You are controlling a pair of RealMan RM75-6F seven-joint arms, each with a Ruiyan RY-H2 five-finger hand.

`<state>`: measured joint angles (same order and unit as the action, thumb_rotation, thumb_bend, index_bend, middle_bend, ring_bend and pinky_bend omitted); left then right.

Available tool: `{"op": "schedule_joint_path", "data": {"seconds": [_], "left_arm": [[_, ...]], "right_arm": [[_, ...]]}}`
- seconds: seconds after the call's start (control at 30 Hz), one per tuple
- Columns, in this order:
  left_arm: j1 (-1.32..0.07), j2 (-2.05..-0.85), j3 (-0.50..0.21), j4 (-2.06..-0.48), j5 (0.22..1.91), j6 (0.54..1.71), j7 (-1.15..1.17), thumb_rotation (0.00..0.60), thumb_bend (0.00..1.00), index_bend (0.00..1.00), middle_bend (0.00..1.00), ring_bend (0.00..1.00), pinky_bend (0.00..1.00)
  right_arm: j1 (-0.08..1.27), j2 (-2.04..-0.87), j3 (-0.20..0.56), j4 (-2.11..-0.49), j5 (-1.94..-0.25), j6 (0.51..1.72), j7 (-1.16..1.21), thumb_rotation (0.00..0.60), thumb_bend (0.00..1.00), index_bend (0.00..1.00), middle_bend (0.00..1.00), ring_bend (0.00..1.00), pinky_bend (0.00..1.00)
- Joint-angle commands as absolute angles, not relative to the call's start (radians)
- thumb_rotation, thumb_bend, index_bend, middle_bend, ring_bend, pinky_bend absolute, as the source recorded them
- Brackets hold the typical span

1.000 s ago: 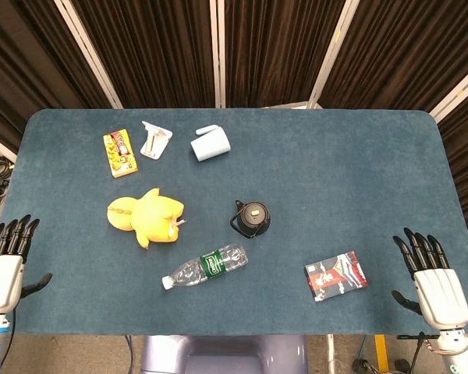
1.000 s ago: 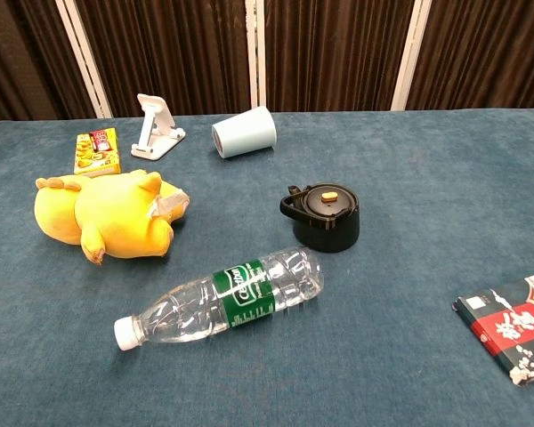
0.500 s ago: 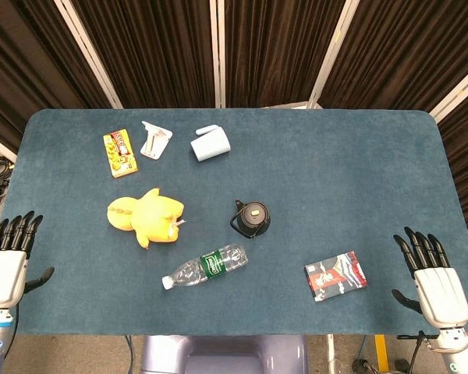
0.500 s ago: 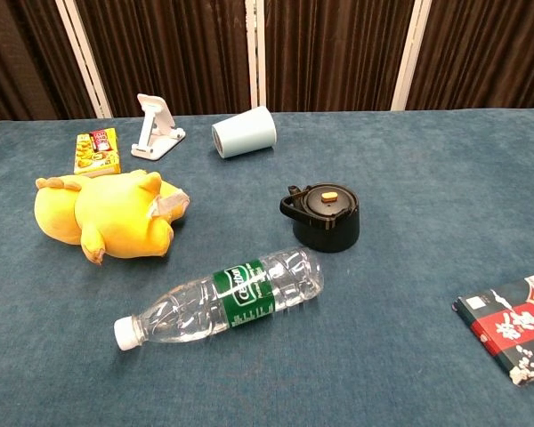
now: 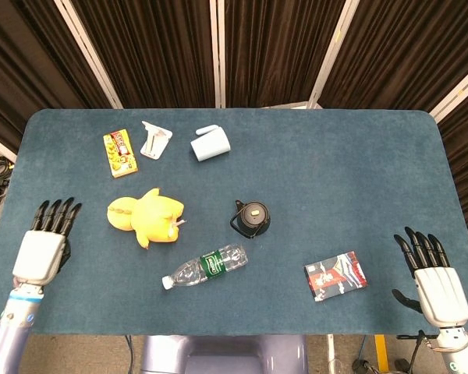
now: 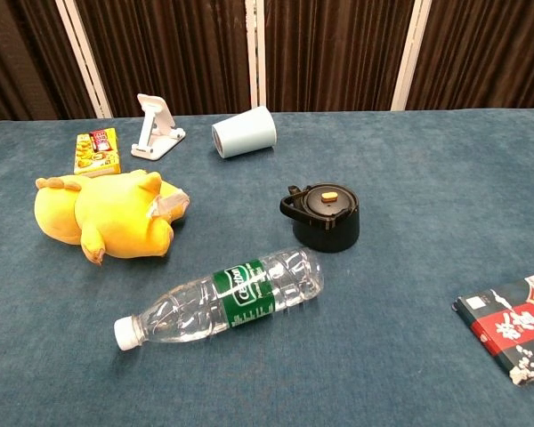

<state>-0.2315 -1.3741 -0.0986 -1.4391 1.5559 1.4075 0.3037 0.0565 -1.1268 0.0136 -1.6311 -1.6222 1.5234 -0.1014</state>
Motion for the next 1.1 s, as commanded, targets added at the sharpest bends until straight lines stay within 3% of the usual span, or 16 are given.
{"op": "schedule_joint_path", "data": {"seconds": [0.03, 0.47, 1.1], "left_arm": [[-0.287, -1.418, -0.118, -1.380, 1.558, 1.354, 0.306, 0.600, 1.00, 0.00, 0.00, 0.00, 0.00], [-0.423, -1.518, -0.131, -1.295, 1.518, 1.195, 0.350, 0.600, 1.00, 0.00, 0.00, 0.00, 0.00], [-0.484, -1.675, -0.123, -1.134, 1.423, 1.111, 0.371, 0.600, 1.00, 0.00, 0.00, 0.00, 0.00]], "right_arm": [[0.057, -1.125, 0.015, -1.631, -1.621, 1.523, -0.098, 0.600, 0.02, 0.00, 0.00, 0.00, 0.00], [0.060, -1.120, 0.017, -1.630, -1.612, 1.517, -0.083, 0.600, 0.02, 0.00, 0.00, 0.00, 0.00], [0.061, -1.116, 0.018, -1.629, -1.609, 1.516, -0.069, 0.600, 0.02, 0.00, 0.00, 0.00, 0.00]]}}
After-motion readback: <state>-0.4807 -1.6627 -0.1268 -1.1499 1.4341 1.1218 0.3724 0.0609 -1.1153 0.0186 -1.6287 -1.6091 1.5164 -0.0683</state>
